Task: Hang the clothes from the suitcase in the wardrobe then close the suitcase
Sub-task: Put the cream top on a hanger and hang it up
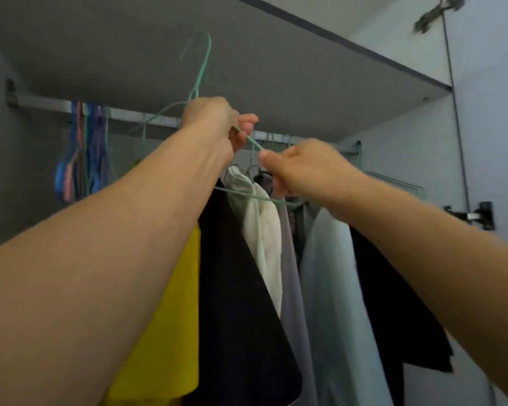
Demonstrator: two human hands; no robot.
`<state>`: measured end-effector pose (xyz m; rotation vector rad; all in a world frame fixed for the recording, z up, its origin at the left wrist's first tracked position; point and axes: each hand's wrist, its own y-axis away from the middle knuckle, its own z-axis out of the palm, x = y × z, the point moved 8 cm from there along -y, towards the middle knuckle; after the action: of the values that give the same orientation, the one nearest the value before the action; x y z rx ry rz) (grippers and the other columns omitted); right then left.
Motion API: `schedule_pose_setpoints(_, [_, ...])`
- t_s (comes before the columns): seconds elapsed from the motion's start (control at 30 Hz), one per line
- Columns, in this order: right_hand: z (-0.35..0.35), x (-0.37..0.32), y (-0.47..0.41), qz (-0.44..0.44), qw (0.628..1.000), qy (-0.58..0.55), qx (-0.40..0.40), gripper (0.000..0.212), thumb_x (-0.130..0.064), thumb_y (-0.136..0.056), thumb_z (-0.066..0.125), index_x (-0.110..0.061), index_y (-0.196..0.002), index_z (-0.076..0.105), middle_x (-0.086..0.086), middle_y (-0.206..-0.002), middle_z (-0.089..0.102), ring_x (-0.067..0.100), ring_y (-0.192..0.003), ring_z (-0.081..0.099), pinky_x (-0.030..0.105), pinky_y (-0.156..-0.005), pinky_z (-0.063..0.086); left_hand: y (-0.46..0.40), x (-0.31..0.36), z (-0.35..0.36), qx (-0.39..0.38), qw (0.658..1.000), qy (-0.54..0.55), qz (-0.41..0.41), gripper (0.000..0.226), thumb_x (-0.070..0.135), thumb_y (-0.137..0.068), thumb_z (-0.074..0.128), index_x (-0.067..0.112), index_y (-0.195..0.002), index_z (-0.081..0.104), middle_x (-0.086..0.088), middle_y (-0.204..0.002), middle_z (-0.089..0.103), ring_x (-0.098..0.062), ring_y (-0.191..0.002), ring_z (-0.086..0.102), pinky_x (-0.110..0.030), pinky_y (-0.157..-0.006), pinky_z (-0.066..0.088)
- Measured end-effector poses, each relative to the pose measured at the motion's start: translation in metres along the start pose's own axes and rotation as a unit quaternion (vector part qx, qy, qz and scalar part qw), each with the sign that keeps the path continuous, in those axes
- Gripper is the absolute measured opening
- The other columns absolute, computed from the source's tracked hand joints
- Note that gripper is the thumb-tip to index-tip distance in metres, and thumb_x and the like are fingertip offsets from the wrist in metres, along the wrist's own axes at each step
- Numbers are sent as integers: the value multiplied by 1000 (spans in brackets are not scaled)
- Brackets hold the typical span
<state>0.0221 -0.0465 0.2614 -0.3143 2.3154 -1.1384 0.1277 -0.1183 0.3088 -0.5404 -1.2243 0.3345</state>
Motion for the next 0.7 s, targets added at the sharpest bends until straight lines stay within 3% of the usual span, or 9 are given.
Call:
schedule_pose_setpoints(0.1, [-46, 34, 21, 62, 997, -54, 11, 40, -35, -95, 53, -9, -66, 58, 5, -61, 61, 18, -59, 61, 28, -73, 54, 28, -13, 55, -57, 993, 105, -15, 28, -2, -95, 30, 3, -71, 43, -11, -53, 53, -13, -30, 47, -14, -33, 41])
schedule_pose_setpoints(0.17, [-68, 45, 38, 76, 995, 56, -24, 43, -46, -93, 51, -11, -71, 59, 3, -63, 66, 13, -59, 62, 7, -58, 48, 41, -18, 81, -79, 990, 116, -20, 27, -1, -95, 36, 3, -71, 47, -9, -62, 46, -15, -43, 48, -16, -35, 44])
schedule_pose_setpoints(0.2, [-82, 54, 53, 94, 989, 111, -32, 45, -51, -91, 50, -12, -73, 61, 3, -64, 68, 12, -59, 62, 5, -49, 44, 51, -25, 100, -102, 988, 110, -32, 27, 1, -96, 38, 3, -71, 49, -8, -62, 44, -15, -49, 47, -17, -36, 46])
schedule_pose_setpoints(0.33, [-139, 90, 119, 164, 976, 143, 6, 41, -49, -91, 52, -10, -85, 64, 4, -71, 68, 6, -54, 65, 10, -50, 50, 110, -56, 172, -214, 973, 56, -68, 11, 9, -95, 52, 7, -86, 58, -4, -62, 48, -11, -50, 50, -17, -40, 48])
schedule_pose_setpoints(0.5, [-233, 113, 220, 178, 943, 206, 191, 25, -39, -93, 56, -15, -88, 63, -7, -66, 59, -3, -48, 53, 7, -43, 35, 229, -90, 260, -322, 940, 38, -108, 2, 10, -89, 63, 9, -91, 62, -1, -62, 62, -7, -48, 61, -14, -47, 48])
schedule_pose_setpoints(0.57, [-265, 120, 263, 190, 923, 265, 204, 27, -42, -92, 56, -18, -85, 66, -15, -61, 51, -5, -52, 48, 6, -49, 31, 277, -104, 289, -370, 918, 30, -140, 8, 17, -90, 63, 13, -96, 65, 3, -68, 67, -5, -53, 63, -13, -49, 48])
schedule_pose_setpoints(0.7, [-343, 139, 374, 277, 881, 335, 185, 38, -53, -85, 60, -18, -76, 71, -11, -51, 48, -1, -47, 47, 11, -52, 34, 385, -134, 345, -479, 853, -9, -207, 25, 32, -96, 53, 12, -84, 63, 0, -72, 73, -10, -60, 68, -18, -52, 51])
